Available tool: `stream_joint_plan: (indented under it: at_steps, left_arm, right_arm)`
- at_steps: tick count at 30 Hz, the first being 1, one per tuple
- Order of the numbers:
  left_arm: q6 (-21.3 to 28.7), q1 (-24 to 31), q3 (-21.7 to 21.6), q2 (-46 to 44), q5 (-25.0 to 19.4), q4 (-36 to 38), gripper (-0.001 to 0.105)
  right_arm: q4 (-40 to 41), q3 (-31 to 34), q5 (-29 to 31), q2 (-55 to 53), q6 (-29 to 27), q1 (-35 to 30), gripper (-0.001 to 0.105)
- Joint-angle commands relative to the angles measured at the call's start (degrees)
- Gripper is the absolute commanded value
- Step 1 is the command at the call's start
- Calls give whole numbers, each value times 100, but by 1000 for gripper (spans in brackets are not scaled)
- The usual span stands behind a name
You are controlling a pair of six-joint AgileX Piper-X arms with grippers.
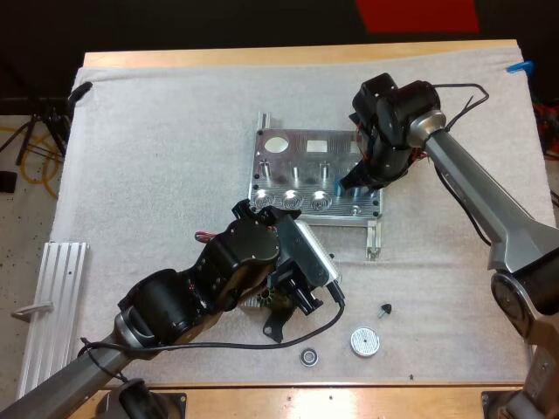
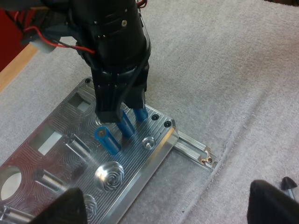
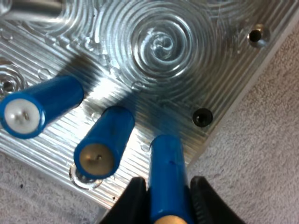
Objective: Load cells from left to right
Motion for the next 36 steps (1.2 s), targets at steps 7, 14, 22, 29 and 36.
stream_joint_plan:
  at_steps: [7,14,22,29,36]
  left_arm:
    - [-79,-5,-16,-16,-110,-37,69]
    - [-79,-5,-16,-16,-110,-28,69]
    - [-79,-5,-16,-16,-110,-28,69]
    - [-79,-5,-16,-16,-110,-28,69]
    - [-59,-5,-16,-16,-110,-44,69]
  right_arm:
    - [-134,-43,-9,219,-37,-16,0]
    - [-222,-43,61,248,-37,-16,0]
    - [-222,-43,61,248,6,-16,4]
    - [-315,-43,206,200,138,-16,61]
    - [-755,-43,206,-169,138,-16,74]
